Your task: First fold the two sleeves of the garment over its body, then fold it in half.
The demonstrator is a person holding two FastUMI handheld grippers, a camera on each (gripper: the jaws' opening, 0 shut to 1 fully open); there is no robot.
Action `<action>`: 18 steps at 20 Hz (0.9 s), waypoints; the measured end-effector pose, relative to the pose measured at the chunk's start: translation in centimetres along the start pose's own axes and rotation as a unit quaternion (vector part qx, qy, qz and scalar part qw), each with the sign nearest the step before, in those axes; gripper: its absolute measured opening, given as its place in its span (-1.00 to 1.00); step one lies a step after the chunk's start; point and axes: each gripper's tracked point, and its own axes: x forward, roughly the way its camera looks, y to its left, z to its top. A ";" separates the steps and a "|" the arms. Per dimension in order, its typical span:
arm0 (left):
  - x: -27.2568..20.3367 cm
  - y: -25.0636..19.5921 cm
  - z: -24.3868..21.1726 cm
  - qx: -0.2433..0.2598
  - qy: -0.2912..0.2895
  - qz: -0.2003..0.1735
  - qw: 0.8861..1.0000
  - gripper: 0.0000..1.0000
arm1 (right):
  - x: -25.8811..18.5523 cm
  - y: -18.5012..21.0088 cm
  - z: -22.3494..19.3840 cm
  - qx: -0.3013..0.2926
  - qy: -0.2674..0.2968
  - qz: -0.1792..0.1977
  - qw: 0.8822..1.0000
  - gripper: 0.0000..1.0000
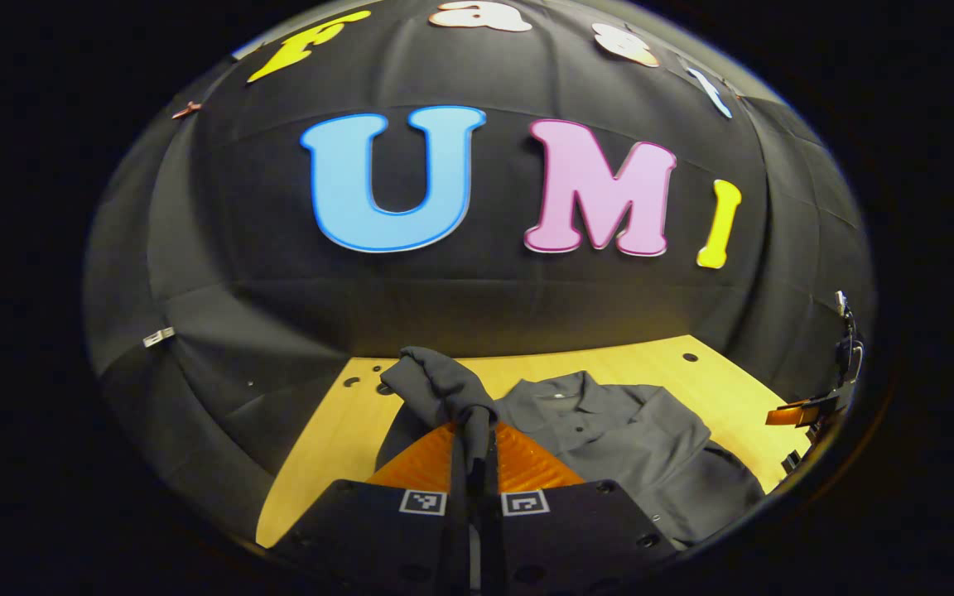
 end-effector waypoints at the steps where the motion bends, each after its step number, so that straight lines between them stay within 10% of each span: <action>1: 0.4 -1.7 -0.1 0.001 0.004 -0.012 1.000 -0.80 | -0.1 -0.9 0.0 0.003 0.000 -0.003 1.000 0.19; 18: 7.2 -23.2 -7.9 0.068 0.075 -0.118 0.988 -0.80 | -1.6 -9.7 -4.2 0.011 0.060 0.009 0.998 0.19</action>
